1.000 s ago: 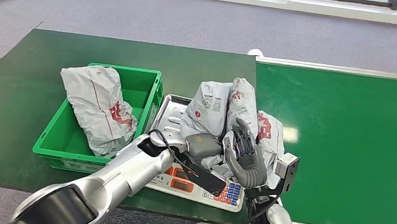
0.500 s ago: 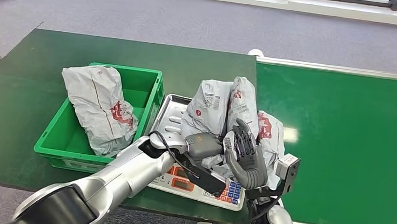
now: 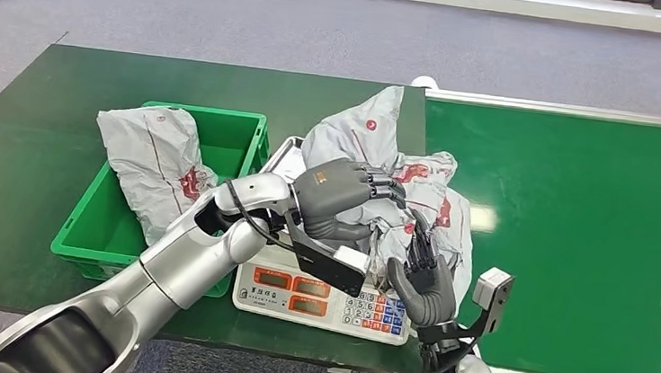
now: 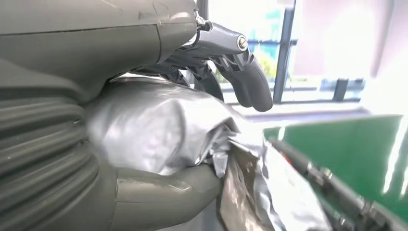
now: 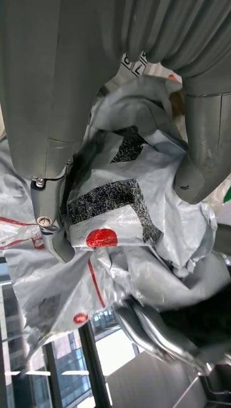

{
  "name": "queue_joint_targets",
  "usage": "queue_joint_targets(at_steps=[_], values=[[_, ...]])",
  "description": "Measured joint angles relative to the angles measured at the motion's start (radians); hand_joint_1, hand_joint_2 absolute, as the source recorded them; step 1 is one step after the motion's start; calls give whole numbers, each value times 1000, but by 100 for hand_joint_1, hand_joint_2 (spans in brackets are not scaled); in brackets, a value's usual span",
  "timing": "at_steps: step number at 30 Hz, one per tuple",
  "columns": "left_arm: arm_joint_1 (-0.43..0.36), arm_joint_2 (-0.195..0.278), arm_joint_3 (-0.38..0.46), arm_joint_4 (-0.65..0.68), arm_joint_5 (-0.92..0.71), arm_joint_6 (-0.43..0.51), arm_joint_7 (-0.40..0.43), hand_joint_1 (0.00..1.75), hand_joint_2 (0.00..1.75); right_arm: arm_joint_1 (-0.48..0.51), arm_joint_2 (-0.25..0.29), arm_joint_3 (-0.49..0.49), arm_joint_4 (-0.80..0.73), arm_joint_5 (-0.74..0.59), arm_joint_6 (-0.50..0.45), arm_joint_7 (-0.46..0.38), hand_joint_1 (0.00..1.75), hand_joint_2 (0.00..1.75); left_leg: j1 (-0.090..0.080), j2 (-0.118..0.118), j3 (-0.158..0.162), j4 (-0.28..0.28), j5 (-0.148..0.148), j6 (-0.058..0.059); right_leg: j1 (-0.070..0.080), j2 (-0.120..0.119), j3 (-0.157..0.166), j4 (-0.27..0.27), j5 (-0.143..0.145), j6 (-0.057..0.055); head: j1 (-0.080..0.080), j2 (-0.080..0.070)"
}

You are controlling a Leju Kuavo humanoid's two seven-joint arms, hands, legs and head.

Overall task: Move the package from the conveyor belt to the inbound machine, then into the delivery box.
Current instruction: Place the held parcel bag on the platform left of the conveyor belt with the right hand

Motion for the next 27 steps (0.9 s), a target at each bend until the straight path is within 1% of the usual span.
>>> queue_joint_targets(at_steps=[3,7,14,18,21,27], values=[[4,10,-6,-58,6,0,2,175,175,17,3,-12,-21,2,-1,14,0,175,0,0,-1,0,0,0,0,0,-1,0,0,0,0,0],[5,24,-10,-100,20,-6,9,175,175,34,5,-24,-43,3,-1,27,0,175,0,0,-1,0,0,0,-1,0,-1,0,0,0,0,0],[15,60,-13,-119,35,-13,2,175,175,48,5,-29,-60,0,-1,33,0,175,0,0,-1,0,0,0,-1,0,-1,0,0,0,0,0],[22,77,-14,-112,14,-2,19,175,175,51,5,-33,-64,0,-1,36,0,175,0,0,-1,0,0,0,-1,0,-1,0,0,0,0,0],[23,88,-14,-87,-23,29,45,175,175,56,7,-40,-67,-1,-1,37,0,175,0,0,-1,0,0,0,-1,0,-1,0,0,0,0,0],[8,129,-9,10,-153,146,129,175,175,77,8,-54,-88,6,-4,40,0,175,0,1,-1,0,0,0,-1,0,-1,0,0,0,0,0]])
